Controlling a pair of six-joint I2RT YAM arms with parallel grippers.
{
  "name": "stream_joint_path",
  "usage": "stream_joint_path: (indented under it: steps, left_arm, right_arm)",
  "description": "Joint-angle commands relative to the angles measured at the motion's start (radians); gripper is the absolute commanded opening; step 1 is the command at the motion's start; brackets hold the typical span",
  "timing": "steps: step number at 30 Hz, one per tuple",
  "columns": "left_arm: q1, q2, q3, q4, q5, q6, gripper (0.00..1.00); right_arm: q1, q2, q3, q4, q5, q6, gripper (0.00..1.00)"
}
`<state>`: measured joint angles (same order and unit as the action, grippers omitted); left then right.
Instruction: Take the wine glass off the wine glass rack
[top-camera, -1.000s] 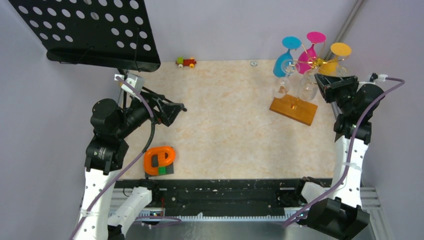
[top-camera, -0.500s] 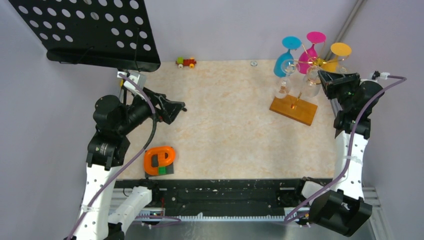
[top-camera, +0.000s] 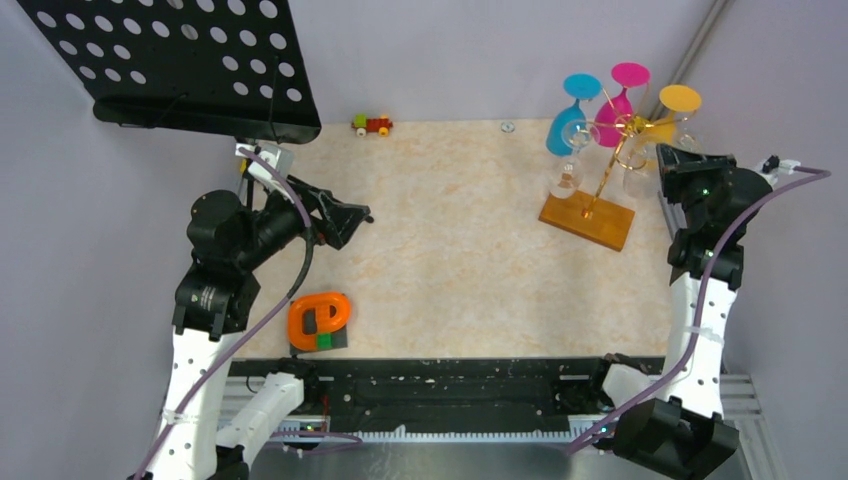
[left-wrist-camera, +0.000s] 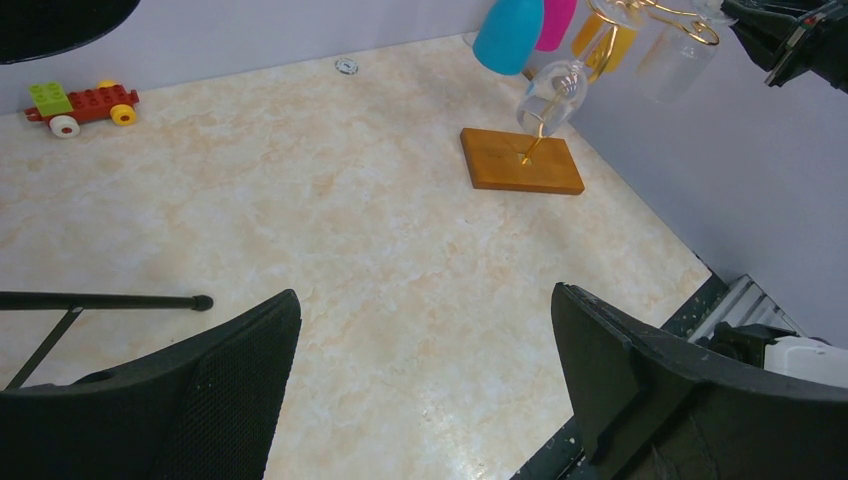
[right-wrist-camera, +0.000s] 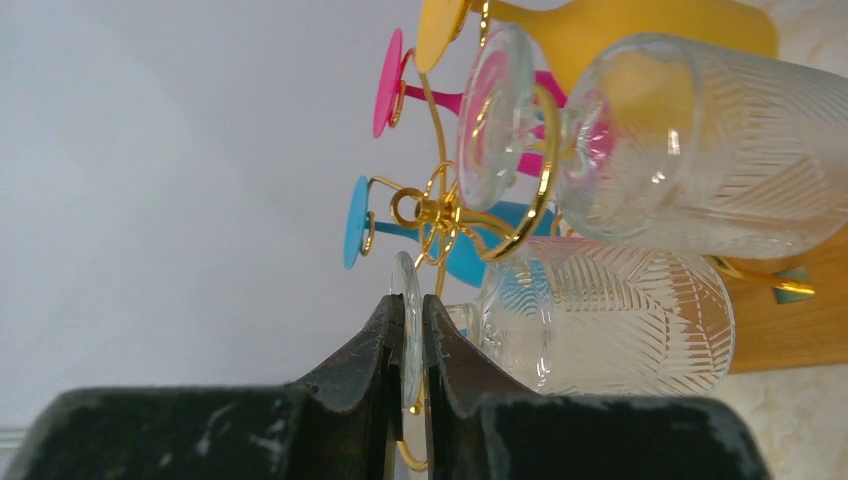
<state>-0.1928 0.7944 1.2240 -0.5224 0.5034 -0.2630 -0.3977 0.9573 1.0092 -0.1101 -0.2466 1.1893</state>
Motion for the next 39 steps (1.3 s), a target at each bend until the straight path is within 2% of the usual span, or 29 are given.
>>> stream_joint_path:
  steps: [1,5,12,20,25,28,30,34,36,39]
  left_arm:
    - [-0.004,-0.003,0.033,0.016,-0.011,-0.002,0.99]
    - [-0.004,-0.006,0.033,0.018,-0.011,-0.004,0.99]
    - [-0.004,-0.006,0.031,0.017,-0.006,-0.017,0.99]
    - [-0.004,0.061,0.039,0.001,0.040,-0.110,0.94]
    - [-0.004,0.070,0.010,0.039,0.062,-0.139,0.94]
    - [-0.004,0.076,-0.006,0.089,0.142,-0.172,0.95]
    - [-0.004,0.076,-0.047,0.159,0.191,-0.245,0.95]
    - [-0.026,0.083,-0.159,0.474,0.310,-0.482,0.88]
    - [-0.077,0.088,-0.196,0.592,0.304,-0.544,0.89]
    - [-0.196,0.133,-0.183,0.600,0.233,-0.534,0.89]
  right_arm:
    - [-0.009,-0.079,0.086,-0.033,0.126,-0.041,0.00]
    - [-0.009,-0.107,0.096,-0.067,0.162,-0.052,0.00]
    - [-0.008,-0.146,0.161,-0.186,0.132,-0.059,0.00]
    - [-0.007,-0.235,0.151,-0.291,-0.004,-0.001,0.00]
    - [0.025,-0.279,0.141,-0.298,-0.063,0.050,0.00]
    - [0.037,-0.295,0.113,-0.252,-0.133,0.112,0.00]
    - [0.048,-0.304,0.094,-0.218,-0.175,0.154,0.00]
    - [0.100,-0.339,-0.017,0.014,-0.231,0.304,0.00]
    - [0.128,-0.353,-0.059,0.086,-0.228,0.340,0.00]
    - [0.152,-0.345,-0.097,0.201,-0.268,0.388,0.00]
